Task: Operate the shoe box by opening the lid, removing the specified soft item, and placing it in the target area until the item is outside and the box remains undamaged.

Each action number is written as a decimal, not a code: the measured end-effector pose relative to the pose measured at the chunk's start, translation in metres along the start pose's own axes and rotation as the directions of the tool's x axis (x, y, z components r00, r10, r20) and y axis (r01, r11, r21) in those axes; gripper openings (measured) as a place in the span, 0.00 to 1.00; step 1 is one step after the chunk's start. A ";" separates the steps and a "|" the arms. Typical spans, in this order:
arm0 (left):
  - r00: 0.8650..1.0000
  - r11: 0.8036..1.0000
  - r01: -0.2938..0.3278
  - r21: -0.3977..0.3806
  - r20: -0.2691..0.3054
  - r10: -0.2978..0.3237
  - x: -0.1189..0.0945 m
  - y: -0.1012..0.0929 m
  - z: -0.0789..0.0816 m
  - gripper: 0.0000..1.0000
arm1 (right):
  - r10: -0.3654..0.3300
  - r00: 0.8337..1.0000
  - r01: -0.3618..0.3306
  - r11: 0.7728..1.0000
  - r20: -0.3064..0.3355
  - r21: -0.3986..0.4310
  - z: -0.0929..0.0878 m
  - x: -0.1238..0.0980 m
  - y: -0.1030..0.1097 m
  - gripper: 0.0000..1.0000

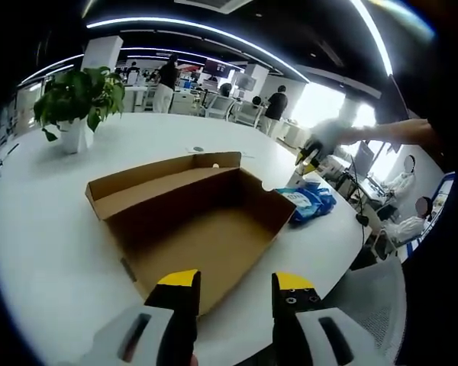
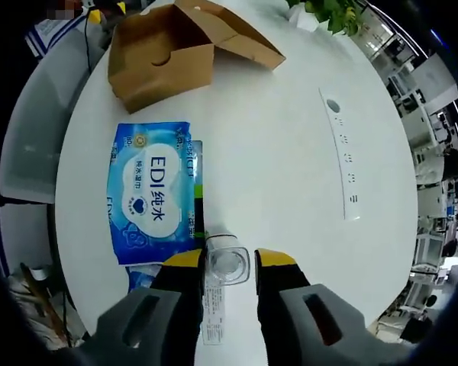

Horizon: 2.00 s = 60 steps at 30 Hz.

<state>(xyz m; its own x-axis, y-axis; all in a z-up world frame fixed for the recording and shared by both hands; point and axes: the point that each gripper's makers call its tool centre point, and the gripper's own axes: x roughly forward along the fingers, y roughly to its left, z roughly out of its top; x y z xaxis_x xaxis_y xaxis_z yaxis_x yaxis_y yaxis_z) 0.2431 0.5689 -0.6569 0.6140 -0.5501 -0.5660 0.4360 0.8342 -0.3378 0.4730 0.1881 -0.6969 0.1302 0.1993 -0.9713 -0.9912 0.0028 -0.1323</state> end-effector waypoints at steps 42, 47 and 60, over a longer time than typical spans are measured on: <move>0.996 1.000 -0.017 -0.020 0.084 0.019 -0.014 0.012 0.012 0.37 | -0.257 0.961 0.199 0.900 0.100 0.389 -0.027 -0.068 0.004 0.29; 0.994 0.998 -0.040 -0.044 0.097 0.045 -0.015 0.021 0.012 0.37 | -0.301 0.941 0.188 0.842 0.152 0.506 -0.028 -0.075 0.010 0.29; 0.978 0.982 -0.147 -0.115 0.130 0.162 -0.016 0.051 0.013 0.37 | -0.408 0.885 0.180 0.742 0.223 0.646 -0.029 -0.091 0.033 0.30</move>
<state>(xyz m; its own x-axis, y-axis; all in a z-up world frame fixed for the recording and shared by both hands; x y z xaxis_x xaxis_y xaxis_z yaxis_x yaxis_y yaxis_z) 0.2641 0.6203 -0.6554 0.7564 -0.4085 -0.5109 0.2625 0.9049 -0.3349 0.4292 0.1412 -0.6186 0.5146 0.3937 -0.7617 -0.7274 0.6708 -0.1447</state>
